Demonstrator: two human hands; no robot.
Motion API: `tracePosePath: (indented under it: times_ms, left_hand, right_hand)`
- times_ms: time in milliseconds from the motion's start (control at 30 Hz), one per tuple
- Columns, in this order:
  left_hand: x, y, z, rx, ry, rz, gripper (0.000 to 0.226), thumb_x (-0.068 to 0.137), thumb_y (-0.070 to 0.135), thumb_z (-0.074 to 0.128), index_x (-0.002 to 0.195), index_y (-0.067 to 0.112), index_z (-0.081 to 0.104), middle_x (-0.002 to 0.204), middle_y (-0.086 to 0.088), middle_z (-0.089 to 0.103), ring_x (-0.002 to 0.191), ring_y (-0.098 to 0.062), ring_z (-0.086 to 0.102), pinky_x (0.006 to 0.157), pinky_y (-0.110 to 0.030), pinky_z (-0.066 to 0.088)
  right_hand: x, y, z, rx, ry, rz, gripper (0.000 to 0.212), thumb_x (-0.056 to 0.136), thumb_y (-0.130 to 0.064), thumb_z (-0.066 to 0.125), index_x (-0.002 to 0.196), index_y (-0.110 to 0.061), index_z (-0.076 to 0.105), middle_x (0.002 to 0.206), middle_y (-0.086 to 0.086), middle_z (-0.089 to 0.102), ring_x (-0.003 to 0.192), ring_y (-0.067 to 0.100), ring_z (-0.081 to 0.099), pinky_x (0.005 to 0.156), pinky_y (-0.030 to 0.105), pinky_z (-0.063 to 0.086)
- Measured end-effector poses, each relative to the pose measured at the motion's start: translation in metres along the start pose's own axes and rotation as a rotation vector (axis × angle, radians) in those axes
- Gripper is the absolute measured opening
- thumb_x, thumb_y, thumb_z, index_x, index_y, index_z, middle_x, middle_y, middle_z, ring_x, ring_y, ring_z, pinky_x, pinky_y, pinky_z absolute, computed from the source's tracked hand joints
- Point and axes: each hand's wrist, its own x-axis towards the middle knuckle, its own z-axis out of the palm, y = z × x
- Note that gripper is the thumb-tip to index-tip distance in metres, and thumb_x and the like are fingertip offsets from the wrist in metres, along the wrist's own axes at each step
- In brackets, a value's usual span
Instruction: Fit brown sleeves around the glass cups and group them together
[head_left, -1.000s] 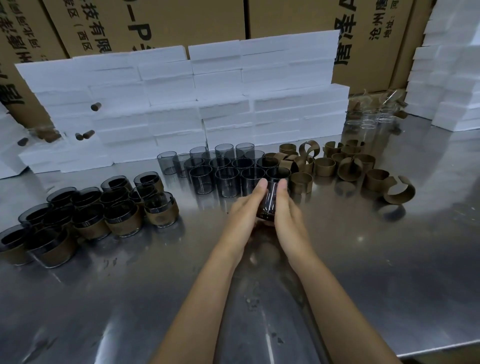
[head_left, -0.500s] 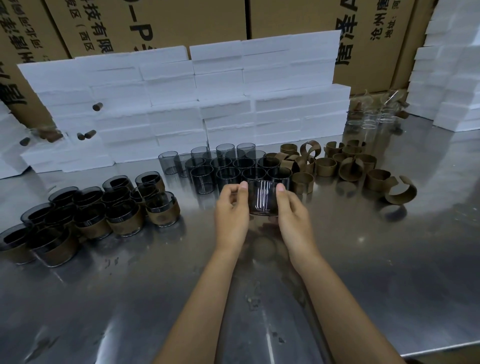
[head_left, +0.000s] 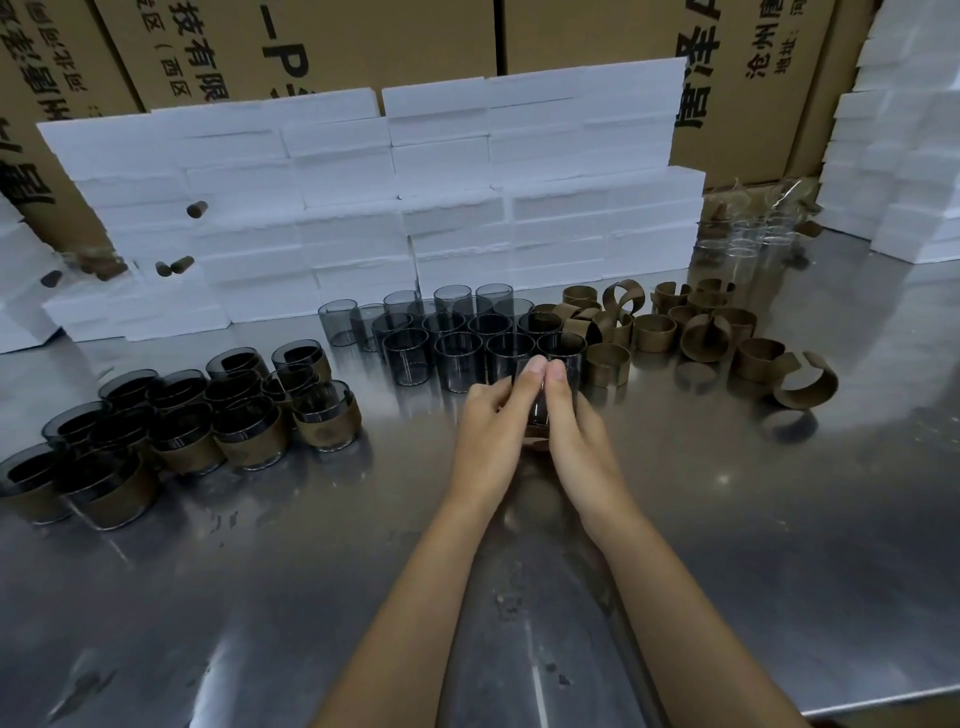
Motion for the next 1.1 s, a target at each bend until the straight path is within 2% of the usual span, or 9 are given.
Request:
tracePosePath:
  times_ms: [100, 200, 300, 433, 567, 733, 833, 967, 1100]
  left_hand:
    - [0.004, -0.004, -0.002, -0.037, -0.012, 0.026, 0.031, 0.098, 0.057, 0.057, 0.097, 0.035, 0.079, 0.107, 0.000, 0.069, 0.087, 0.000, 0.065, 0.075, -0.019, 0.046]
    - [0.007, -0.004, -0.002, -0.118, 0.098, 0.059, 0.030, 0.099, 0.044, 0.063, 0.115, 0.019, 0.069, 0.098, 0.001, 0.067, 0.070, 0.008, 0.062, 0.059, -0.011, 0.044]
    - [0.011, -0.008, -0.005, -0.084, 0.211, 0.104, 0.018, 0.098, 0.038, 0.066, 0.103, 0.020, 0.063, 0.097, 0.001, 0.065, 0.081, -0.005, 0.060, 0.072, -0.027, 0.049]
    - [0.009, -0.003, -0.008, -0.069, 0.277, 0.078, 0.013, 0.102, 0.032, 0.061, 0.094, 0.022, 0.061, 0.101, -0.005, 0.068, 0.095, -0.022, 0.064, 0.093, -0.054, 0.055]
    - [0.007, -0.003, -0.010, -0.132, 0.233, 0.018, 0.019, 0.104, 0.033, 0.057, 0.099, 0.017, 0.066, 0.110, -0.016, 0.072, 0.106, -0.035, 0.068, 0.092, -0.057, 0.057]
    - [0.005, 0.003, -0.009, -0.366, 0.127, -0.104, 0.033, 0.101, 0.039, 0.061, 0.102, 0.009, 0.074, 0.103, -0.016, 0.077, 0.092, -0.025, 0.073, 0.081, -0.040, 0.060]
    - [0.000, 0.009, -0.005, -0.501, -0.012, -0.200, 0.046, 0.100, 0.046, 0.060, 0.118, 0.006, 0.072, 0.109, -0.014, 0.078, 0.094, -0.022, 0.076, 0.069, -0.030, 0.061]
    - [-0.001, 0.008, 0.000, -0.493, -0.039, -0.204, 0.054, 0.097, 0.050, 0.060, 0.132, 0.009, 0.063, 0.119, -0.013, 0.075, 0.101, -0.019, 0.075, 0.073, -0.028, 0.062]
    - [0.001, 0.006, -0.002, -0.445, -0.064, -0.191, 0.060, 0.099, 0.046, 0.060, 0.135, -0.001, 0.059, 0.126, -0.020, 0.071, 0.102, -0.020, 0.071, 0.074, -0.025, 0.057]
  right_hand:
    - [0.004, 0.004, 0.000, 0.017, 0.023, -0.008, 0.079, 0.091, -0.083, 0.030, 0.139, -0.030, 0.061, 0.136, -0.003, 0.067, 0.129, 0.012, 0.059, 0.113, 0.042, 0.045]
    - [0.008, 0.010, -0.001, 0.032, 0.057, -0.034, 0.053, 0.105, -0.061, 0.032, 0.123, -0.030, 0.070, 0.114, -0.005, 0.076, 0.110, 0.008, 0.069, 0.090, 0.023, 0.056]
    - [0.010, 0.012, -0.001, 0.048, 0.101, -0.038, 0.039, 0.109, -0.047, 0.036, 0.104, -0.031, 0.072, 0.105, -0.007, 0.076, 0.103, 0.009, 0.070, 0.072, 0.009, 0.051]
    - [0.008, 0.010, -0.001, 0.090, 0.118, -0.018, 0.037, 0.108, -0.044, 0.045, 0.111, -0.023, 0.074, 0.109, -0.003, 0.076, 0.110, 0.014, 0.069, 0.100, 0.041, 0.055]
    - [0.006, 0.003, -0.003, 0.138, 0.150, -0.039, 0.027, 0.099, -0.047, 0.062, 0.116, -0.028, 0.070, 0.095, -0.021, 0.075, 0.095, -0.003, 0.069, 0.100, 0.041, 0.056]
    - [0.003, -0.001, -0.003, 0.207, 0.114, -0.041, 0.062, 0.069, -0.058, 0.079, 0.120, -0.026, 0.064, 0.117, 0.000, 0.073, 0.108, 0.011, 0.070, 0.089, 0.025, 0.057]
    - [0.002, -0.001, -0.002, 0.137, 0.010, -0.056, 0.066, 0.070, -0.067, 0.083, 0.121, -0.029, 0.068, 0.115, -0.010, 0.075, 0.111, 0.003, 0.069, 0.096, 0.024, 0.053]
    - [0.002, 0.001, -0.002, 0.100, -0.018, -0.062, 0.049, 0.075, -0.069, 0.076, 0.110, -0.034, 0.072, 0.106, -0.017, 0.076, 0.100, -0.004, 0.070, 0.089, 0.022, 0.051]
    - [0.000, -0.001, -0.001, 0.069, 0.045, -0.057, 0.076, 0.067, -0.088, 0.053, 0.117, -0.033, 0.068, 0.108, -0.017, 0.075, 0.101, -0.009, 0.066, 0.085, 0.015, 0.047]
